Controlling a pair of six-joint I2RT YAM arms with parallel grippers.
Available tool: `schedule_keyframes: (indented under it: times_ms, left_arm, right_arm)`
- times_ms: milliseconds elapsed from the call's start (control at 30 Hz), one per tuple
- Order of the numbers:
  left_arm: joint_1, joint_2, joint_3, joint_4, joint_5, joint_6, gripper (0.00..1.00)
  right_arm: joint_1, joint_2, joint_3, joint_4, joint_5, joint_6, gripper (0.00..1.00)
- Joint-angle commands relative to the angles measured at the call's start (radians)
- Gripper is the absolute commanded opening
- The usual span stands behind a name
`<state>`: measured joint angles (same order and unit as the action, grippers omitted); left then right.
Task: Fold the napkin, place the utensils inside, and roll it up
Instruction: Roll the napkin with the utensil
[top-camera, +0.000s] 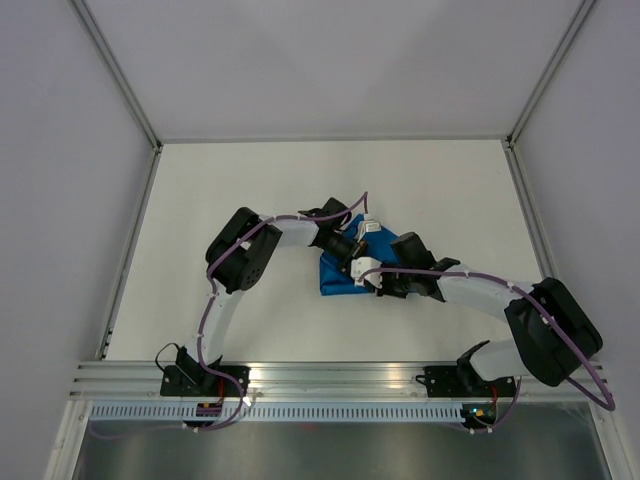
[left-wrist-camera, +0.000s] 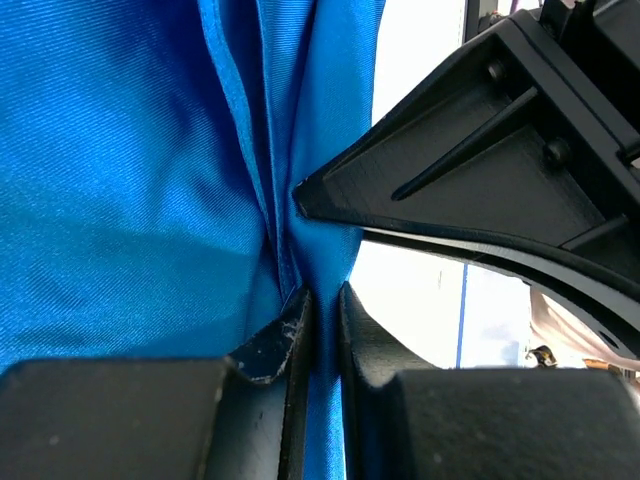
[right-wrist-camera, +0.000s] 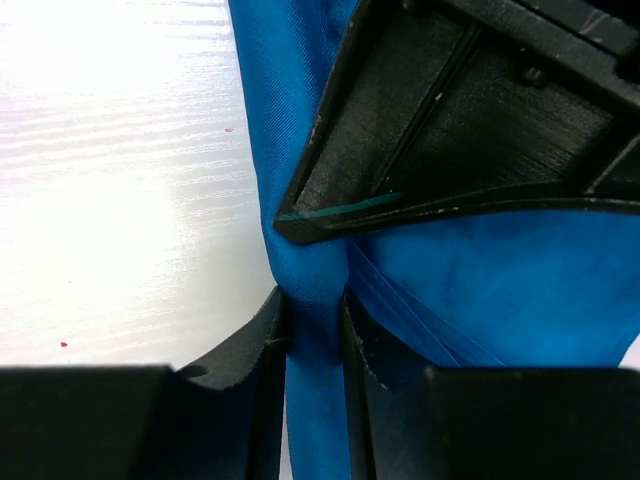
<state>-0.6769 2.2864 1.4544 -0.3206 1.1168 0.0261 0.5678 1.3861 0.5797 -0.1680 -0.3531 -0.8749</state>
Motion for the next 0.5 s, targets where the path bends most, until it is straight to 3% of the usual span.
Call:
schedule_keyframes:
  times_ms: [0, 233, 467]
  left_arm:
    - [0.002, 0.024, -0.029, -0.089, -0.193, 0.017, 0.24]
    - [0.025, -0.166, -0.084, 0.041, -0.285, -0.066, 0.40]
    - [0.062, -0.350, -0.211, 0.233, -0.498, -0.182, 0.42]
  right_arm:
    - [-0.002, 0.051, 0.057, -0.097, -0.007, -0.007, 0.18]
    - [-0.037, 0.140, 0.163, -0.300, -0.124, -0.059, 0.14]
    - [-0.138, 0.341, 0.331, -0.540, -0.264, -0.171, 0.13]
